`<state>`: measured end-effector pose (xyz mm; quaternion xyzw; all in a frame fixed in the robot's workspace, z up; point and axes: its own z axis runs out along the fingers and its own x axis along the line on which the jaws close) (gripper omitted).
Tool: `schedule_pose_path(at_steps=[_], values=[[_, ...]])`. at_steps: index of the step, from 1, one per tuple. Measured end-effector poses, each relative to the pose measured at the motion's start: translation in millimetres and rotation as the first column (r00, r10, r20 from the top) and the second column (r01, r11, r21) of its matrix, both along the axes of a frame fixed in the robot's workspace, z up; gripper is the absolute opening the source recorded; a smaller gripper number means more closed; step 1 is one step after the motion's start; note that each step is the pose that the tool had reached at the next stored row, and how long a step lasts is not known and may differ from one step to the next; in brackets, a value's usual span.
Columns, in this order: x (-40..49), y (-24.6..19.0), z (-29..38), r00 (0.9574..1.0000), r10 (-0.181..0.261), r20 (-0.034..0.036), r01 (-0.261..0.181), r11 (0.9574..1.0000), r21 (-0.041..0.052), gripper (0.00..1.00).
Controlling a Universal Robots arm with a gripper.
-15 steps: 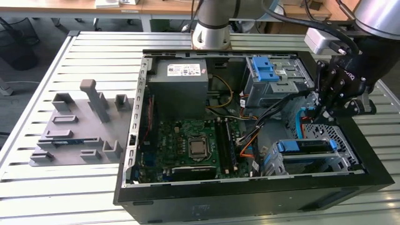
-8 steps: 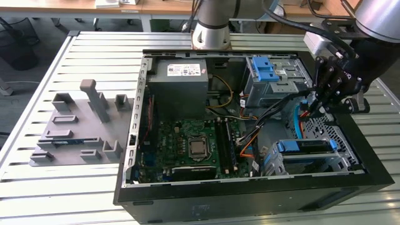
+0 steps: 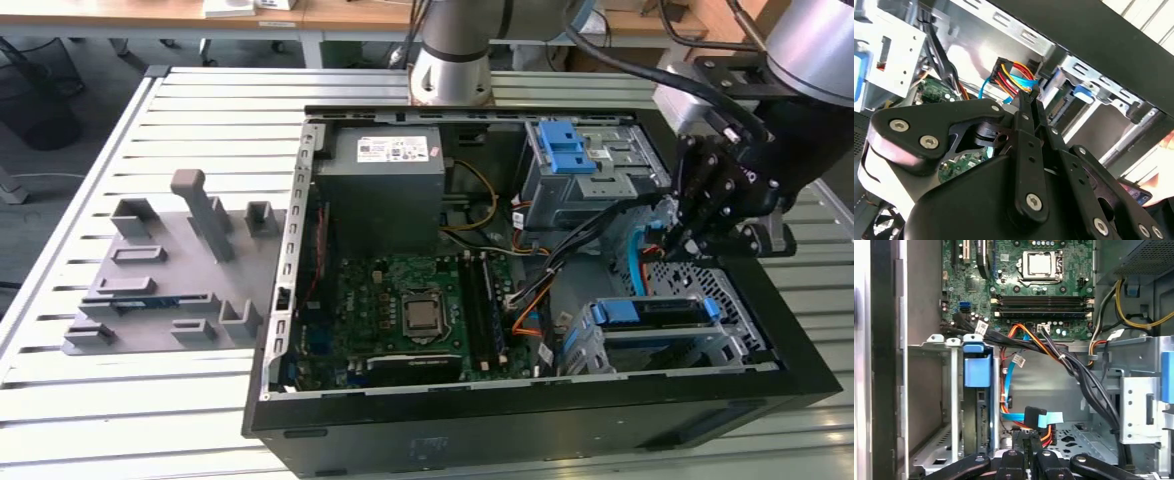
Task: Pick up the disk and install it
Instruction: 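Insert the first disk wire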
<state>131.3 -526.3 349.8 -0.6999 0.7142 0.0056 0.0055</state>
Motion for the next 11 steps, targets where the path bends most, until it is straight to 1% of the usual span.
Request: schedule_pose_path(at_steps=[5, 7, 11], values=[[-0.5, -14.2, -2.5, 1.0, 0.0, 0.0, 0.0, 1.0, 0.0036, 0.16], [-0.9, -18.9, -3.7, 1.0, 0.0, 0.0, 0.0, 1.0, 0.0053, 0.16], [-1.2, -19.1, -4.1, 1.0, -0.001, 0.0, 0.001, 1.0, 0.0064, 0.16]])
